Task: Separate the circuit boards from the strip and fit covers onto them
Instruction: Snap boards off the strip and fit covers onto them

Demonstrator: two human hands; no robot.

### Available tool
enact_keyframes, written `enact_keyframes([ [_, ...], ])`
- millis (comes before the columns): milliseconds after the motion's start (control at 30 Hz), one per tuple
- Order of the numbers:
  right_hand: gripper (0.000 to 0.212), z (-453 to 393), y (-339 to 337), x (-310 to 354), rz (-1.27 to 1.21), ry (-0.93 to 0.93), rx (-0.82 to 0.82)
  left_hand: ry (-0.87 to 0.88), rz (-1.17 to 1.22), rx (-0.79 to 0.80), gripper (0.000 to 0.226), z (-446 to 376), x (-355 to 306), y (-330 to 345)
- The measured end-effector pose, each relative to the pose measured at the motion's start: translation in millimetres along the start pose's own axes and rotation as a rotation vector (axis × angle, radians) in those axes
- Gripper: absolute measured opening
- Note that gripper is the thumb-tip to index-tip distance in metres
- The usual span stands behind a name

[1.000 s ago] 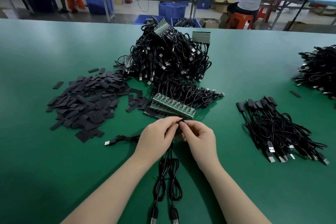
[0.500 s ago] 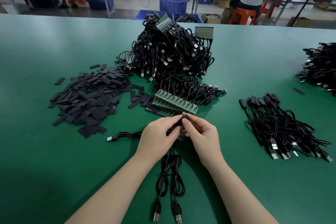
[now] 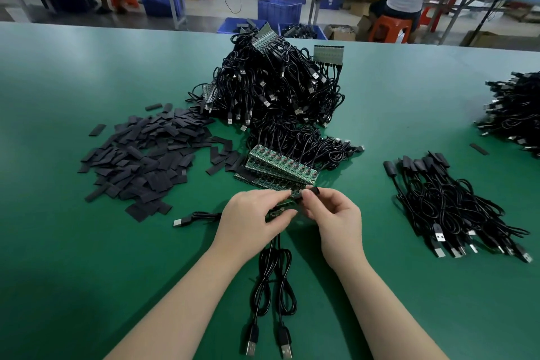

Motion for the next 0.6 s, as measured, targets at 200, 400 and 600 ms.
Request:
enact_keyframes([
  [200,0.003,-1.4,2.4,-3.1,-0.107,0.039,-0.030,0.011,-0.084,0.031,0.015,-0.5,2.7,-1.3],
  [400,0.010,-1.8,1.0,-4.1,-0.132,0.008,-0.036,-0.097,0.028,-0.047,0.021,-0.1,2.4,-2.0],
  [600,0.012,-1.3,2.8,-4.9,-0.104,-0.013,-0.007,-0.060,0.074,0.013,0.028,-0.6,1.4,-3.8],
])
Point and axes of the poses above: each hand's wrist, its own z-axis away from the middle knuckle, its own y-axis out of the palm, x = y × z, the point moved 1 cm from there along -z, towards the middle knuckle
